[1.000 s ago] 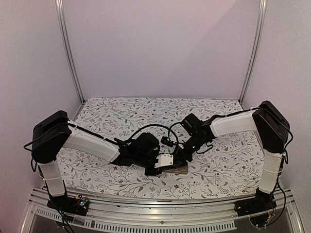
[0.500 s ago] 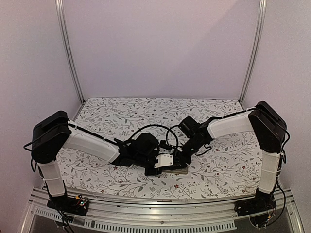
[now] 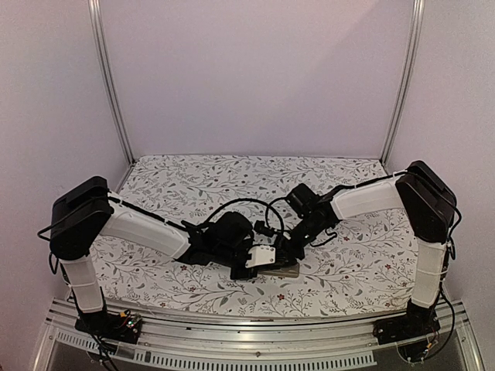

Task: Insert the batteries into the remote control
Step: Place the battery in the battery compartment.

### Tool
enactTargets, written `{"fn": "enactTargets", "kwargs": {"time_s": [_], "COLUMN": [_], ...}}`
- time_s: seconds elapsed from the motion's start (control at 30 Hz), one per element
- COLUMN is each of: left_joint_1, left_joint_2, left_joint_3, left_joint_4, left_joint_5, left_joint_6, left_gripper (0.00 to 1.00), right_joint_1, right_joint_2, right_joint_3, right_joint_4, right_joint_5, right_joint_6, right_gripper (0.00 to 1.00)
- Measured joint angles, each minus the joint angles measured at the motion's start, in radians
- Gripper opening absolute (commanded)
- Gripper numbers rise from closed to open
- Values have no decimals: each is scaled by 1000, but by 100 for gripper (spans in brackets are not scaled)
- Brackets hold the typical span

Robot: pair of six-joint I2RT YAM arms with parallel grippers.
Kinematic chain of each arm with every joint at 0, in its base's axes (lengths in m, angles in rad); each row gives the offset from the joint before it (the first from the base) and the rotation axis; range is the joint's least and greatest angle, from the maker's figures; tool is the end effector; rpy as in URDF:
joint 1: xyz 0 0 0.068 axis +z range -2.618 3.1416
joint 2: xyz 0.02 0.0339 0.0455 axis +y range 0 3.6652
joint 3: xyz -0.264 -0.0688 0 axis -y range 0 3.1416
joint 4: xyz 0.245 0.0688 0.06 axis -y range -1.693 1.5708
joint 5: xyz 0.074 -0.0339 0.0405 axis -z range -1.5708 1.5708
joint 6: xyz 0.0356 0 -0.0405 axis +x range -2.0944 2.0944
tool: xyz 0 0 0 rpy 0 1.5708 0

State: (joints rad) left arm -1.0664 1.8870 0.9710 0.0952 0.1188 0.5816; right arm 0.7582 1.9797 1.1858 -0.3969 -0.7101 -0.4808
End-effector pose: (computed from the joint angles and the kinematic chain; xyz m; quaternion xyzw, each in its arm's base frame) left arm 0.1768 -0.3290 0.1266 0.6964 0.6150 -0.1414 0.3417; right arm 0.2578 0.2761 0.1293 -0.5881 0.7115 0.3626 0.1282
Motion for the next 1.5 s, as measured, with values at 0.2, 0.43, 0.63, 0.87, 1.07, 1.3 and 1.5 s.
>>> {"fn": "enactTargets", "kwargs": {"time_s": [0.2, 0.43, 0.63, 0.87, 1.07, 1.3, 1.5], "left_joint_1": [0, 0, 0, 0, 1, 2, 3], "left_joint_2": [0, 0, 0, 2, 0, 0, 2], "left_joint_3": [0, 0, 0, 2, -5, -5, 5], "left_joint_4": [0, 1, 2, 2, 11, 11, -4], "left_joint_5": [-2, -3, -5, -14, -14, -14, -14], "left_joint_6": [0, 0, 0, -6, -6, -6, -6], "left_gripper": [0, 0, 0, 0, 0, 0, 0], "right_joint_1": [-5, -8, -8, -8, -8, -2, 2], "right_joint_2": [0, -5, -9, -15, -35, -49, -74], "right_joint_3": [0, -10, -20, -44, -71, -87, -117], "right_joint_4": [10, 23, 37, 70, 97, 112, 137], "right_joint_5": [3, -3, -2, -2, 3, 28, 54], "right_joint_6": [9, 10, 15, 22, 36, 63, 109], "right_gripper": [37, 35, 34, 29, 25, 29, 28]}}
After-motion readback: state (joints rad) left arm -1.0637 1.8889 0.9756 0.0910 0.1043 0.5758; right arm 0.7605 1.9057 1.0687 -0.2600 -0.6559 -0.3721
